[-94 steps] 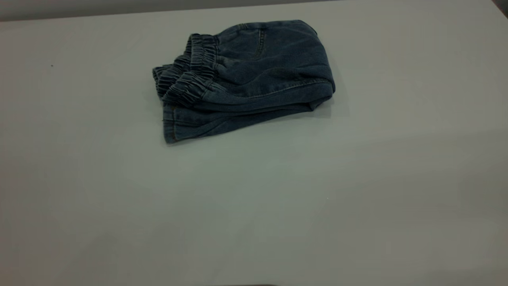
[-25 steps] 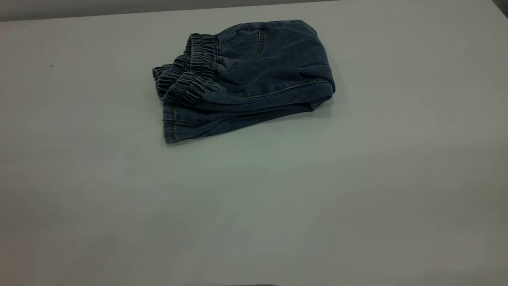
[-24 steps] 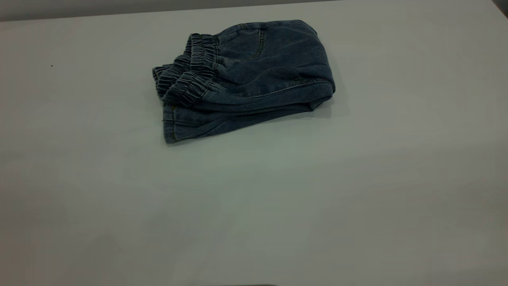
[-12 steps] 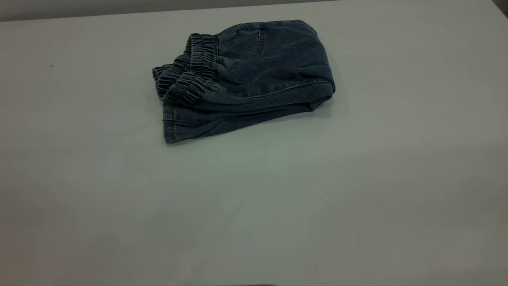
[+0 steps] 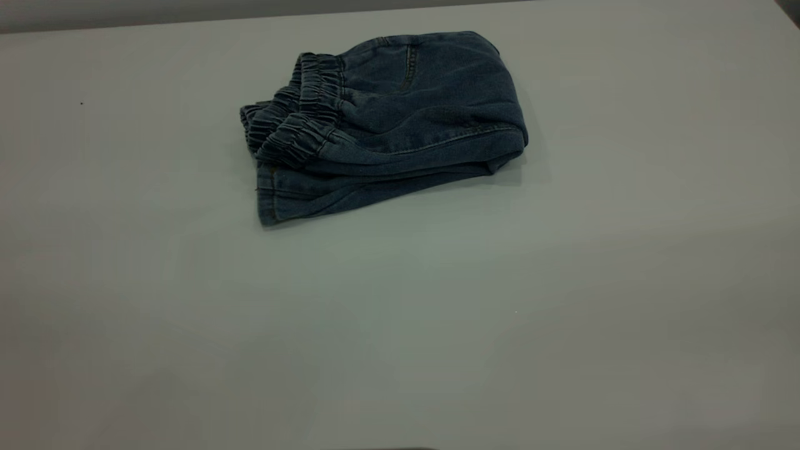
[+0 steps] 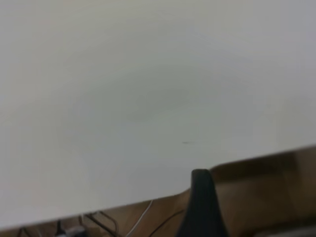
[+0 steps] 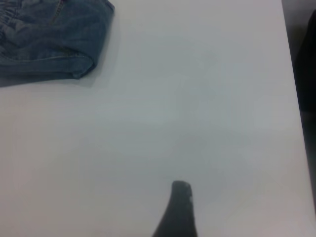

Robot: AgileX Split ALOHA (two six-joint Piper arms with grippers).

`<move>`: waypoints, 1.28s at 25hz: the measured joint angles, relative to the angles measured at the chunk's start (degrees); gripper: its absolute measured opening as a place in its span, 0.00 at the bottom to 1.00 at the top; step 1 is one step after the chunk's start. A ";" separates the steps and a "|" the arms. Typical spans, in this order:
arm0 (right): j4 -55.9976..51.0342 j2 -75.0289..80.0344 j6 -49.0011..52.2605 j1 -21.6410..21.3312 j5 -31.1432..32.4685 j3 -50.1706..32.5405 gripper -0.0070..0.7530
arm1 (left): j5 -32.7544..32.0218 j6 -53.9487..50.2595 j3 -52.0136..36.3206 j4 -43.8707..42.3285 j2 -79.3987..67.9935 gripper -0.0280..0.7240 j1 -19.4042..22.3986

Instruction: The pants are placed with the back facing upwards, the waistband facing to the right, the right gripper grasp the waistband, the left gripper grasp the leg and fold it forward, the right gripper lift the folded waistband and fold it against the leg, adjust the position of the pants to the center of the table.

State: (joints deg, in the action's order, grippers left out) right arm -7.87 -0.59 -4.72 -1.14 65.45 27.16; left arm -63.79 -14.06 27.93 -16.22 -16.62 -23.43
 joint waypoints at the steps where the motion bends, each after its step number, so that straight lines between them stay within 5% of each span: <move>1: 0.00 0.00 0.00 0.00 0.00 0.00 0.76 | -0.02 0.00 0.00 -0.06 1.28 0.72 3.55; 5: 0.00 0.00 0.00 0.00 0.00 0.00 0.76 | -0.25 0.00 0.00 -0.10 8.33 0.72 15.53; 10: 0.00 0.00 0.00 0.00 -0.05 0.00 0.76 | -0.95 0.00 0.00 -0.10 16.14 0.72 21.54; 26: 0.00 0.00 0.00 0.00 -0.05 0.00 0.76 | -1.31 0.05 0.00 0.13 17.72 0.72 22.36; 32: 0.00 0.00 0.00 0.00 -0.05 0.00 0.76 | -1.31 7.15 0.00 7.68 17.72 0.72 22.36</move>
State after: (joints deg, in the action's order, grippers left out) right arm -7.87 -0.59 -4.72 -1.14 65.40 27.16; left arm -65.10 -6.91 27.93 -8.54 1.10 -1.07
